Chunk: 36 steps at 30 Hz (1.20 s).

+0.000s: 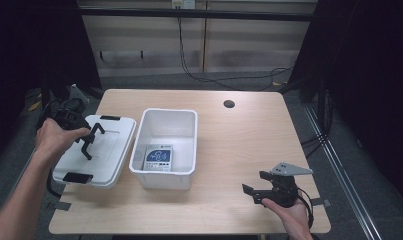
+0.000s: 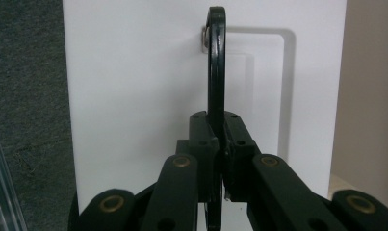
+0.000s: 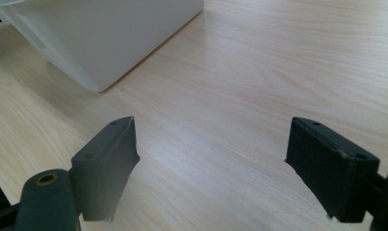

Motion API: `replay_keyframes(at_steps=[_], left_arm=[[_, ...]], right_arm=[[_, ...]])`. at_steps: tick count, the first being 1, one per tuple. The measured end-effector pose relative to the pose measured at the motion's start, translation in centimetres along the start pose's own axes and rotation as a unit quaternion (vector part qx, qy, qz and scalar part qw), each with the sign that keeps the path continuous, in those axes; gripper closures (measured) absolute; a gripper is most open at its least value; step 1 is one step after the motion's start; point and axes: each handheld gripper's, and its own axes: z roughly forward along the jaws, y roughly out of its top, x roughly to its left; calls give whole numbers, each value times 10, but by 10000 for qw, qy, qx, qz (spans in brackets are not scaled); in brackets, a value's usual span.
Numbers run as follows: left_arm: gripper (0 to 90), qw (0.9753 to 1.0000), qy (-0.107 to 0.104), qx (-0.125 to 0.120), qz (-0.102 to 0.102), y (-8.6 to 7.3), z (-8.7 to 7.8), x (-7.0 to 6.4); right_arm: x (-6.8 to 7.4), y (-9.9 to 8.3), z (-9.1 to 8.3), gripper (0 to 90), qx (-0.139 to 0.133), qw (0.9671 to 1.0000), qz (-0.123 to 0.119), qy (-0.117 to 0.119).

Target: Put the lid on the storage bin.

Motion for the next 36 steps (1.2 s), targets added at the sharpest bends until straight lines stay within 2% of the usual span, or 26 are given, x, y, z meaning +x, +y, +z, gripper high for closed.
replay_keyframes(at_steps=[11,19,22,36], left_arm=[[849,9999,-5,-26,111,0,-21,-1],[849,9998,74,-31,200,1,-33,-8],[849,9998,41,-83,178,2,-37,-10],[849,9992,-15,-153,373,6,-53,-26]], right_arm=[[0,0,0,181,5,10000,1,3],[0,0,0,181,9,10000,8,3],[0,0,0,181,7,10000,11,0],[0,0,0,181,8,10000,9,5]])
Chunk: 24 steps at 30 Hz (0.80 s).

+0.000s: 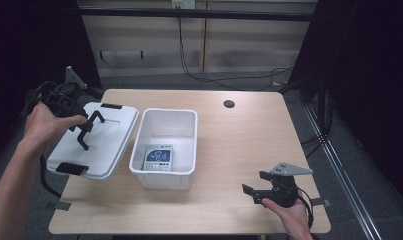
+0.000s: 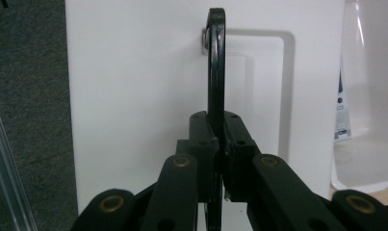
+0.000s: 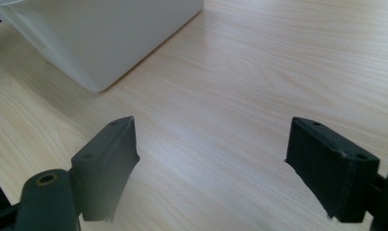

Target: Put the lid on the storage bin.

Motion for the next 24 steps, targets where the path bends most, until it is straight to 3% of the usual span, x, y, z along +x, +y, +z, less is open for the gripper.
replay_keyframes(at_steps=[24], left_arm=[[848,9990,-146,-11,411,20,-7,-54]], right_arm=[[0,0,0,180,-5,10000,4,26]])
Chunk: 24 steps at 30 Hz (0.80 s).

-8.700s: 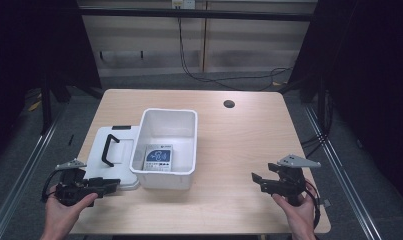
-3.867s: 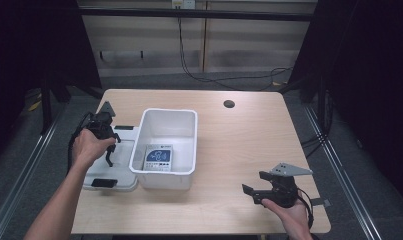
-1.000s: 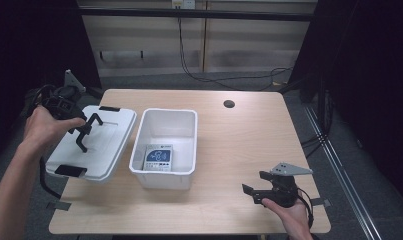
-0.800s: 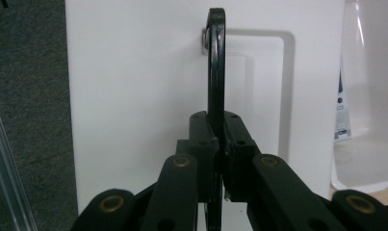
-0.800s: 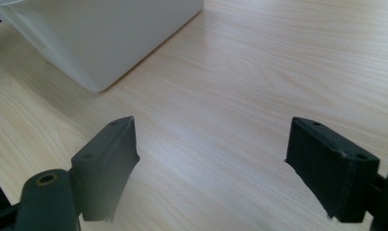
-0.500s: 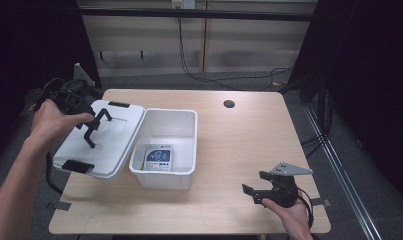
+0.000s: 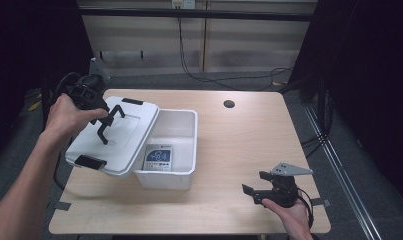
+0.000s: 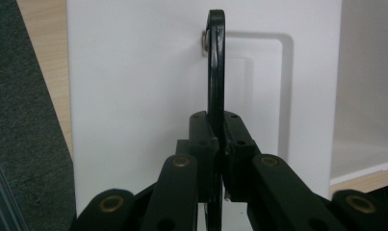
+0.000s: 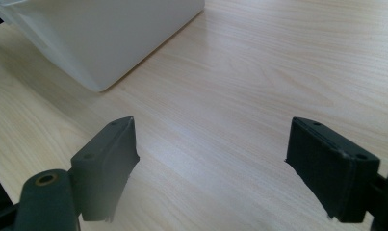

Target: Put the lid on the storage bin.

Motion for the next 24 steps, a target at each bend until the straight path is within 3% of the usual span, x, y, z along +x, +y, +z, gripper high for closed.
replay_keyframes(at_steps=[24], left_arm=[[849,9997,-106,185,114,22,17,-52]], right_arm=[[0,0,0,178,-13,10000,-12,10]])
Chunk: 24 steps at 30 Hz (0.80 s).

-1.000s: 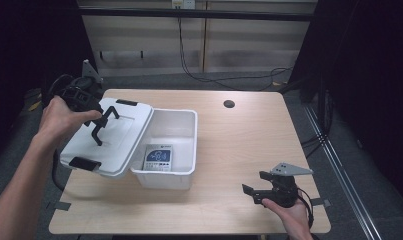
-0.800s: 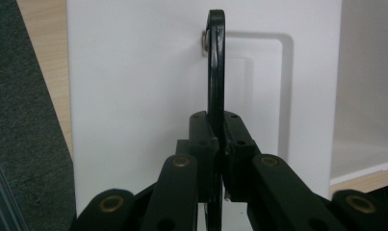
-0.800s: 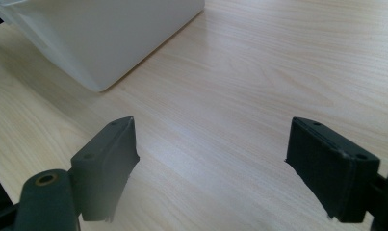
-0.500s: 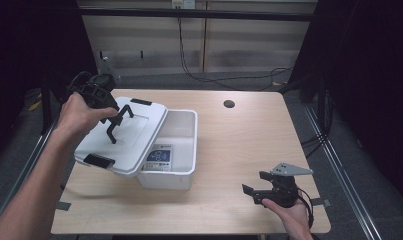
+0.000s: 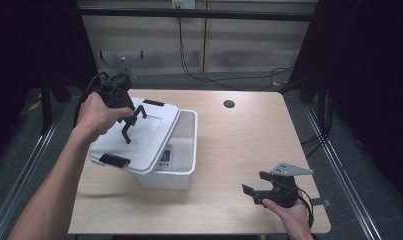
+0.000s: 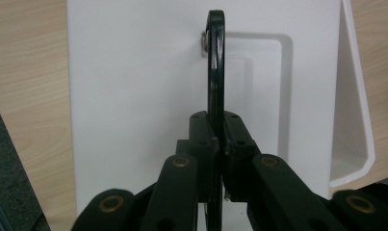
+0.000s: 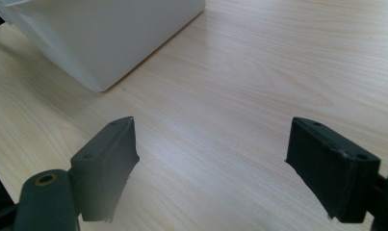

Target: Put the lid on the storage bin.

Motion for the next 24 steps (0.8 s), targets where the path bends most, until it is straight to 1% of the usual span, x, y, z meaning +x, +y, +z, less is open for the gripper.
replay_keyframes(at_steps=[1,3,4,6,8,12,13,15,16,19,22,23,24], left_arm=[[848,10000,-28,-68,-31,1,2,-4],[848,10000,-30,-64,-9,2,2,-5],[848,9999,-61,-89,-58,2,3,-7],[848,9999,-66,-119,-82,4,4,-9],[848,9998,-104,-115,-132,6,5,-12],[848,9997,-67,-84,-236,9,7,-20],[848,9996,-66,-114,-249,10,8,-21],[848,9993,-158,-89,-335,12,11,-24],[849,9993,-158,-89,-335,12,11,-24],[848,9988,-104,-61,-477,15,16,-27],[848,9988,-117,-114,-472,16,16,-27],[848,9985,-98,-159,-515,16,16,-27],[848,9985,-89,-141,-527,16,17,-27]], right_arm=[[0,0,0,178,-5,10000,-5,10],[0,0,0,176,-8,10000,-3,4],[0,0,0,170,-5,10000,2,1],[0,0,0,160,-9,10000,12,-16],[0,0,0,152,-19,10000,20,-9],[-1,0,0,149,-15,10000,15,-29],[-1,0,0,149,-13,10000,17,-30],[0,0,0,149,-11,10000,13,-31],[0,0,0,149,-11,10000,13,-31],[0,0,-1,148,-17,10000,18,-37],[-1,0,0,148,-8,10000,6,-36],[-1,0,0,148,-10,10000,5,-38],[-1,0,0,148,-12,10000,4,-46]])
